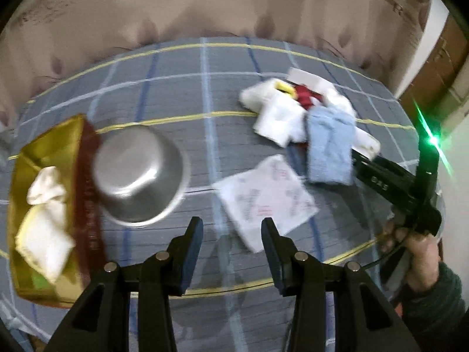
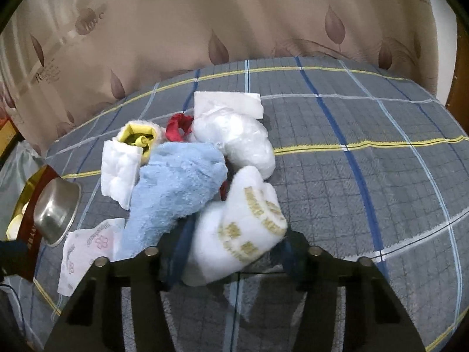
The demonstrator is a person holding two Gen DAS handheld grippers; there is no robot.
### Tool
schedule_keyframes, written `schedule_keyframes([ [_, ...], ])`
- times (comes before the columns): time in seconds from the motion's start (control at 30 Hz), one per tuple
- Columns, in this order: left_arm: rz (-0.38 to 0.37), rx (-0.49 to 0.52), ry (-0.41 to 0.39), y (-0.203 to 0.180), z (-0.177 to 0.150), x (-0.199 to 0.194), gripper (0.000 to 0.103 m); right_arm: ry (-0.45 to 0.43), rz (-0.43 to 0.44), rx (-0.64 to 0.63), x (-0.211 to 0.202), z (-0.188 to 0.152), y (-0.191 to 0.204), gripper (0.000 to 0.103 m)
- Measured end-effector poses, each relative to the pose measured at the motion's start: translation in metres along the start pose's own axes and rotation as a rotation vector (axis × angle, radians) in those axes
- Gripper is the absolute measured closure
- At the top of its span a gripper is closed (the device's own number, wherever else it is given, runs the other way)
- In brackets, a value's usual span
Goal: Organize soft objects
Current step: 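Grasp the flower-print white tissue with the left tool while the right tool reaches the white sock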
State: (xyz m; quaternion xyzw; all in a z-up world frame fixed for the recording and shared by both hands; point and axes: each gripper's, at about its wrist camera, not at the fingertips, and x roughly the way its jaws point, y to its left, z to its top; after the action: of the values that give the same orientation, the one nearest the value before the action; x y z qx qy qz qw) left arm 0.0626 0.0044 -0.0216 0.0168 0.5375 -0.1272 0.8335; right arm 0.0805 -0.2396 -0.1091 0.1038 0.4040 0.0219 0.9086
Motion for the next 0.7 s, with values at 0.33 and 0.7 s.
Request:
schedule_keyframes([
  [0.33,-0.102,0.097,0.048,-0.041,0.008,0.033,0.041,-0.028,-0.095,0.057,-0.010,0.002,-0.035,0.064],
  [0.7,-0.105,0.390,0.099,-0.060,0.017,0.056,0.032,-0.012,-0.061,0.084,-0.006,0.000,-0.039,0.063],
])
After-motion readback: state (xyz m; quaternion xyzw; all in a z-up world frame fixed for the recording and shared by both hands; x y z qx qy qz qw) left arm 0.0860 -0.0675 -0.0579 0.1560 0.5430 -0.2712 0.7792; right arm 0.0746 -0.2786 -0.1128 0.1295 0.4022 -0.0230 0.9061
